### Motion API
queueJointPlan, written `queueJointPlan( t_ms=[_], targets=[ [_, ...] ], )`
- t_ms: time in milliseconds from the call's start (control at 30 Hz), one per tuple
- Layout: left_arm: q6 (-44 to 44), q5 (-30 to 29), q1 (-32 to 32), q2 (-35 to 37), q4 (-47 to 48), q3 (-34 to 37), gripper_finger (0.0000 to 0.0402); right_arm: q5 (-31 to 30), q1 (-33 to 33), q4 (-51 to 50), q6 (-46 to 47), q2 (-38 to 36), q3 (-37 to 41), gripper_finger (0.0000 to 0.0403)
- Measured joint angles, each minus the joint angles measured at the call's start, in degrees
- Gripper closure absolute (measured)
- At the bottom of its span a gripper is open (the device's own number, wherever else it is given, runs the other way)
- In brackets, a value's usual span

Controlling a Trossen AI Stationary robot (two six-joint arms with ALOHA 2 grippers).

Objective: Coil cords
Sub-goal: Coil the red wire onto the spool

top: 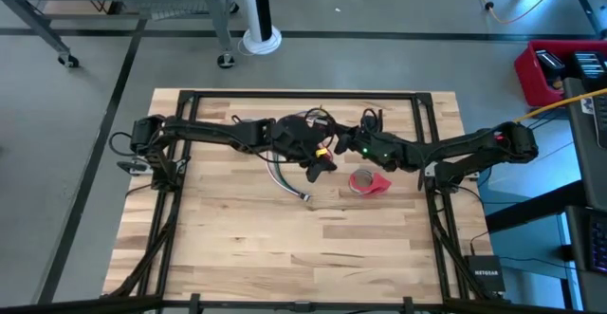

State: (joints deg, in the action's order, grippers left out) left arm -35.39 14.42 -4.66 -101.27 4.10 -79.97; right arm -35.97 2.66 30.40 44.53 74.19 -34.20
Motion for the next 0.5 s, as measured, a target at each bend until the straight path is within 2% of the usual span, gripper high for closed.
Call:
queueJointPlan(
  t_ms=[233,400,500],
  targets=[
    [0.3,4.09,-1.39,0.0,1.68,-0.5,0.0401,4.24,0.0,-0.64,-1.13,0.0,0.0,0.0395],
    [0.17,10.98,-2.24,0.02,1.77,-0.5,0.0401,9.02,0.0,-0.74,-1.53,0.0,0.0,0.0395],
    [-0.86,12.42,-2.79,0.02,1.83,-0.5,0.0401,10.12,0.0,-1.2,-1.55,0.0,0.0,0.0395]
  ],
)
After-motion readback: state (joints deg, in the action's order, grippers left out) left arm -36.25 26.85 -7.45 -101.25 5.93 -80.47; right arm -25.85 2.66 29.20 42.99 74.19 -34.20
